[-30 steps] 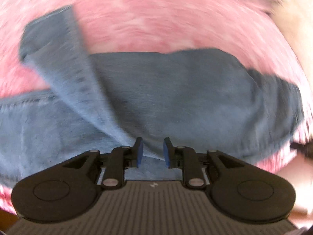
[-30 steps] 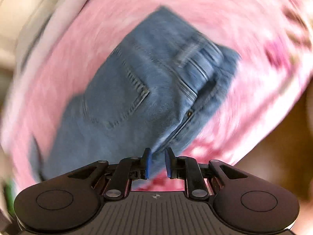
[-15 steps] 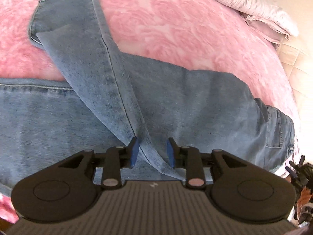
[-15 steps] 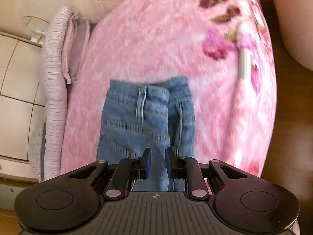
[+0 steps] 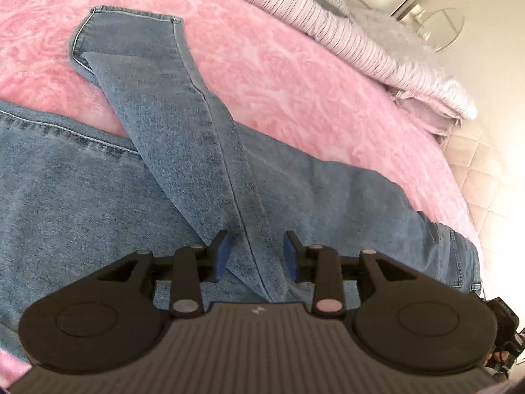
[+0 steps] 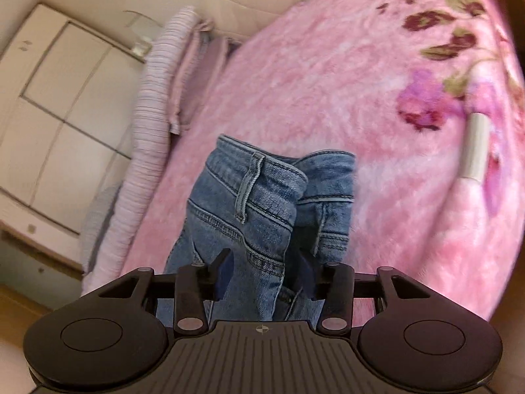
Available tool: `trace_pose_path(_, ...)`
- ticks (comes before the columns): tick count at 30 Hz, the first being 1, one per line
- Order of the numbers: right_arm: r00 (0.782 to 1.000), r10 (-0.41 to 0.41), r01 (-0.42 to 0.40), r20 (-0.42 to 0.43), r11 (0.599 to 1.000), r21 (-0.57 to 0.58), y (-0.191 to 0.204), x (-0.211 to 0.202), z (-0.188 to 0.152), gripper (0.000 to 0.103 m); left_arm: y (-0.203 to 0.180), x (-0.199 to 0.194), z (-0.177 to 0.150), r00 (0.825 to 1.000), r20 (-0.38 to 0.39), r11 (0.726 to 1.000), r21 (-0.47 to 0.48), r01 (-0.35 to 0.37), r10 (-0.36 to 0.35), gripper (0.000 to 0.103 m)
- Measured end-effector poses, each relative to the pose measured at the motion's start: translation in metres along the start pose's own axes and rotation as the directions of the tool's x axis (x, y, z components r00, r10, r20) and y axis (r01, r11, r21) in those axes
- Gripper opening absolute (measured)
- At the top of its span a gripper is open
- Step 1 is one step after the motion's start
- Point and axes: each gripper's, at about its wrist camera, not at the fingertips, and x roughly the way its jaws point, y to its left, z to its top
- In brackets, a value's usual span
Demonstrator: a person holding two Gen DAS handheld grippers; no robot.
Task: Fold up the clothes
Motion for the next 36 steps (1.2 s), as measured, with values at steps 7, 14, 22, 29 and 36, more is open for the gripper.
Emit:
trace_pose_path(7, 0.996, 0.081, -0.079, 0.028, 0.995, -0.053, -0.012, -0.006, -0.001, 0.046, -0.018, 0.0, -0.001, 0.998, 0.029, 0.993, 0.099, -0.062, 0.059, 0.033)
trace_pose_path(14, 0.996, 0.076, -0.076, 0.037, 0.997, 0.007, -0.014, -0.028, 0.018, 0.046, -0.044, 0.003, 0.002, 0.982, 0.021, 0.962, 0.198, -0.189, 0.188, 0.035)
trace_pose_path(22, 0.995, 0.104, -0.104, -0.007, 0.994, 0.044, -0.019, -0.018, 0.026, 0.046, -0.066, 0.02, -0.013, 0.942, 0.021, 0.899, 0.29, -0.327, 0.335, 0.038)
trace_pose_path(29, 0.994, 0.103, -0.102, -0.038, 0.994, 0.034, -0.02, -0.006, 0.027, 0.046, -0.061, 0.029, -0.01, 0.92, 0.003, 0.887, 0.264, -0.378, 0.391, 0.038)
trace_pose_path(36, 0.997, 0.074, -0.074, -0.027, 0.997, -0.016, -0.015, -0.001, 0.035, 0.03, -0.057, 0.027, -0.001, 0.924, 0.077, 0.891, 0.242, -0.383, 0.376, 0.006)
